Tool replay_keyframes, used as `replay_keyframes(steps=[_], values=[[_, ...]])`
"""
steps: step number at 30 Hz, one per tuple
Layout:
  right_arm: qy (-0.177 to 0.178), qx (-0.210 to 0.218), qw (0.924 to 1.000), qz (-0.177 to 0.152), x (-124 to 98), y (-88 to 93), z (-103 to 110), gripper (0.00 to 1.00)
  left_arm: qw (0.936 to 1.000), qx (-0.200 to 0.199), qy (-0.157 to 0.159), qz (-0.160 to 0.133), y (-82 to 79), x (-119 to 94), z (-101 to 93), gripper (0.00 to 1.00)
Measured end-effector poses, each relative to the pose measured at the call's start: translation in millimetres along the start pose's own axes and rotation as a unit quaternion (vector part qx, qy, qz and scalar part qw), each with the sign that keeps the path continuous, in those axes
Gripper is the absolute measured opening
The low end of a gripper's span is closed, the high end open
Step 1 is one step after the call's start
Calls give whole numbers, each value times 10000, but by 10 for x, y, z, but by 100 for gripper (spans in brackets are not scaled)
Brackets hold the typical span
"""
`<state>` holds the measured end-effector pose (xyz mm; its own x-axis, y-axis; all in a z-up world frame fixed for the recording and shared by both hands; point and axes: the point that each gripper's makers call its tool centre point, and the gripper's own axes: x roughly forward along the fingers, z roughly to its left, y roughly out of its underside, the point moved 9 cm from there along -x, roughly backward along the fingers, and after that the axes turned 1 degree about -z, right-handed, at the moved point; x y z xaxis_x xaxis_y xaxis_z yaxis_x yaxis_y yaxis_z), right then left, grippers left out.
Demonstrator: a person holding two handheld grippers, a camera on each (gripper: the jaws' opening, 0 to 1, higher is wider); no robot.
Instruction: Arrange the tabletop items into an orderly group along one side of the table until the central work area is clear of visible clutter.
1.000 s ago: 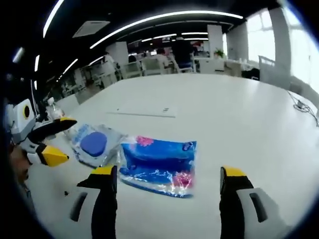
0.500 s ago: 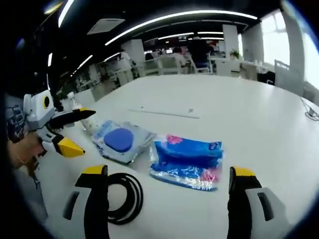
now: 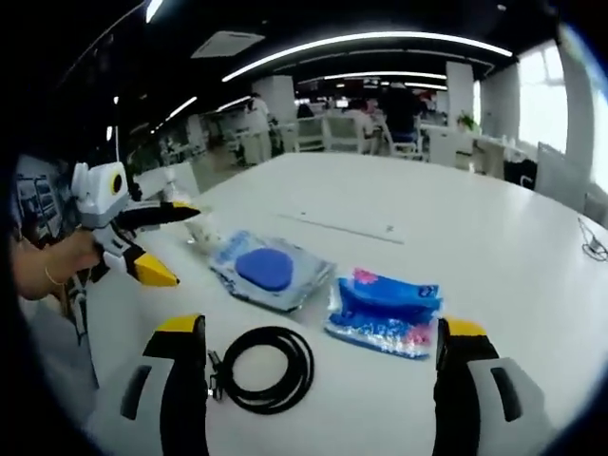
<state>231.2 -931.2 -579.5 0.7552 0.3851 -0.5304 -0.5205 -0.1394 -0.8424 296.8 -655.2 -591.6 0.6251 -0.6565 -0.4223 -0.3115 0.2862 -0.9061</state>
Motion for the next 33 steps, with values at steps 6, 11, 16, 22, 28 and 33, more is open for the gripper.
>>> replay_keyframes(steps=[6, 11, 16, 22, 28, 33], values=[[-52, -112, 9999, -83, -192, -46, 148, 100, 9999, 132, 43, -30, -26, -239, 48, 98], [-126, -194, 9996, -149, -338, -60, 285, 100, 9996, 284, -34, 0, -24, -454, 76, 98], [-186, -196, 9994, -213, -495, -43, 392, 100, 9995, 305, -87, 20, -4, -699, 120, 99], [-138, -233, 9994, -221, -656, 1, 462, 100, 9993, 293, -209, 78, 27, -1007, 164, 98], [-144, -249, 9992, -269, -818, 56, 543, 100, 9989, 282, -377, 74, 63, -1230, 181, 98], [-104, -317, 9990, -283, -930, 111, 604, 100, 9984, 242, -494, 90, 113, -1392, 171, 98]])
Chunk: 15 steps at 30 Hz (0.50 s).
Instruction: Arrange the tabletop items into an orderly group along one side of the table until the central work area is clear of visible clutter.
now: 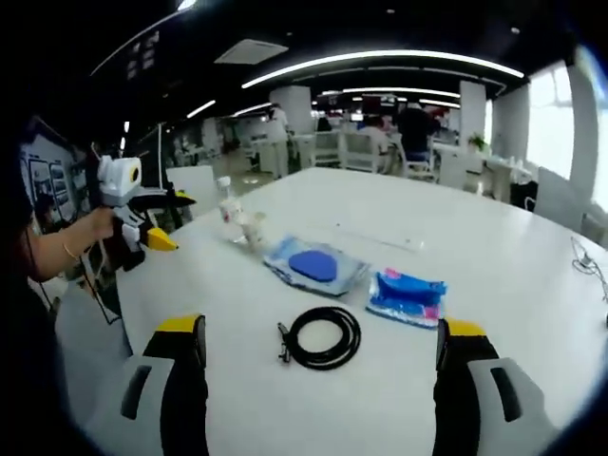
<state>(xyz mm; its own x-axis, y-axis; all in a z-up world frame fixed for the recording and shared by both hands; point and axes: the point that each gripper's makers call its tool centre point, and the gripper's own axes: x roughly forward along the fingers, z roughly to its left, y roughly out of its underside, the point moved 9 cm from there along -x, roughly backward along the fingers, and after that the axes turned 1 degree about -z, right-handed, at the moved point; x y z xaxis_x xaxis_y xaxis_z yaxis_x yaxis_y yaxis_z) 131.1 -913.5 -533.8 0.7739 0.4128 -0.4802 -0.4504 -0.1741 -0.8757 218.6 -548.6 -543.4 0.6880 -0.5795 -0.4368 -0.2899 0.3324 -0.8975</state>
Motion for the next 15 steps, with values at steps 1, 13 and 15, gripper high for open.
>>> replay_keyframes(steps=[1, 13, 15], values=[[-1, -14, 10000, -13, -23, 11, 14, 100, 10000, -2, -13, -3, 10, -23, -3, 98], [-56, 70, 9999, -92, -181, 167, 100, 100, 9999, 23, -42, 138, 189, -347, -82, 96], [-52, 113, 9999, -67, -188, 187, 103, 100, 9998, 78, -39, 156, 208, -403, -89, 96]])
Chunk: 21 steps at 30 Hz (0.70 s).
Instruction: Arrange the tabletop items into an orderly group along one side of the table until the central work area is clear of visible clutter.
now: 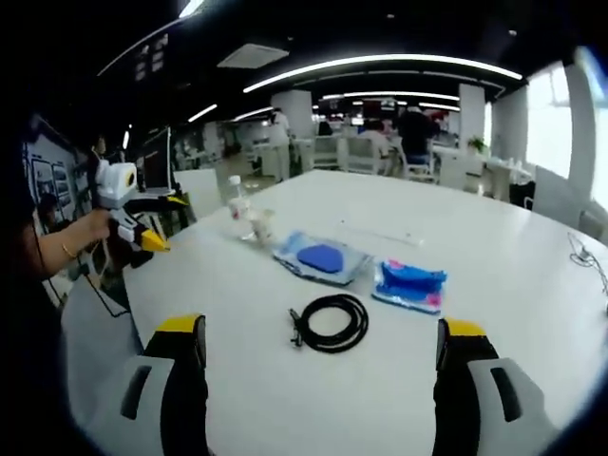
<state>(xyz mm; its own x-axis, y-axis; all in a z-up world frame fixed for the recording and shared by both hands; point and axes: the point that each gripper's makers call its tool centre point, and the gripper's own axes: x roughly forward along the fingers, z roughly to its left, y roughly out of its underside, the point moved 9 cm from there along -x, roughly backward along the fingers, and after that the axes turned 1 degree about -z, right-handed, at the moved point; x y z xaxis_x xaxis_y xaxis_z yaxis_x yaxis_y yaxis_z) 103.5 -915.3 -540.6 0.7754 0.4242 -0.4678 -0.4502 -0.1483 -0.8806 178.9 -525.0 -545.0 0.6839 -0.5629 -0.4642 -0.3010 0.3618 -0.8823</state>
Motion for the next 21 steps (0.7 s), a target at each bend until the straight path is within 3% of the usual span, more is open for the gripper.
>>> replay_keyframes(steps=[21], values=[[89, -319, 9993, 152, -169, 174, 93, 100, 9997, -50, -210, -126, 221, -478, 75, 97]])
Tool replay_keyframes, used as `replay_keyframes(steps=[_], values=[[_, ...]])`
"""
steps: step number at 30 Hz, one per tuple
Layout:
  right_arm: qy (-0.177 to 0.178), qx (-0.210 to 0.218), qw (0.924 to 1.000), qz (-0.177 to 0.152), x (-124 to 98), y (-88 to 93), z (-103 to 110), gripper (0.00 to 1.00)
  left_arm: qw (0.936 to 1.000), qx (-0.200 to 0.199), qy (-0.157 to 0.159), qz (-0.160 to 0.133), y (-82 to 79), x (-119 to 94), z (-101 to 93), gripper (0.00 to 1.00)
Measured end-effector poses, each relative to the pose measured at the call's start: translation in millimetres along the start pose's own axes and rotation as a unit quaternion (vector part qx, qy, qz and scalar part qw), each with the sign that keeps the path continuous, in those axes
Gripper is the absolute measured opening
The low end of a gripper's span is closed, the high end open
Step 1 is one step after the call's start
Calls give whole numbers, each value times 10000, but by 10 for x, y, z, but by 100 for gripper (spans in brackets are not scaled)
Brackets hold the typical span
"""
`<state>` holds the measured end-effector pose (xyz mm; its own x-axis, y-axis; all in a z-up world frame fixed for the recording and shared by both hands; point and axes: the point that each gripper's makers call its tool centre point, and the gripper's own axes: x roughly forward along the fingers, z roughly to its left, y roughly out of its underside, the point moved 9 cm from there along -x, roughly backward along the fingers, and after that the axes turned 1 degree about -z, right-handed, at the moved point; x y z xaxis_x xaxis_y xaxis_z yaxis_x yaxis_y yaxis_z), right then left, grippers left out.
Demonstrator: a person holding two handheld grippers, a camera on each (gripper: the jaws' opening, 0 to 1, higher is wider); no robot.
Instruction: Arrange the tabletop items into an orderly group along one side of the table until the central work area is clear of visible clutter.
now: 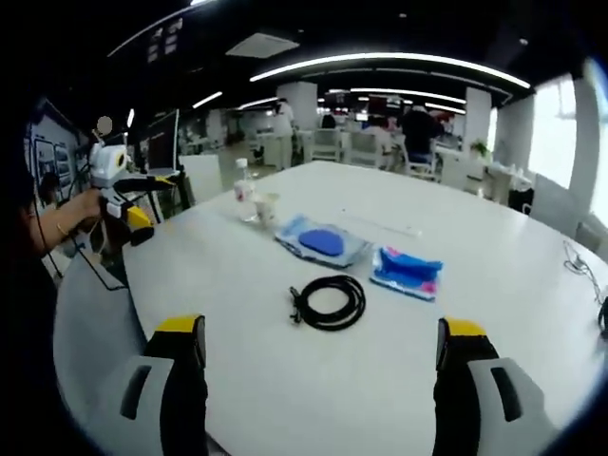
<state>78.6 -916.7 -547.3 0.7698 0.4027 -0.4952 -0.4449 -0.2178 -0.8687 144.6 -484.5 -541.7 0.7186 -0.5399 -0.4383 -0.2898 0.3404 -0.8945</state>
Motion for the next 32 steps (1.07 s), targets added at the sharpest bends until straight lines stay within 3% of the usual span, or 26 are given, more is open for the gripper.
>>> replay_keyframes(steps=[9, 32], values=[[119, 127, 9998, -68, -88, 28, 44, 100, 9996, -226, -139, 52, 95, -82, 28, 97], [288, 138, 9995, -61, -186, 49, 79, 100, 9995, -229, -193, 136, 185, -127, -2, 99]])
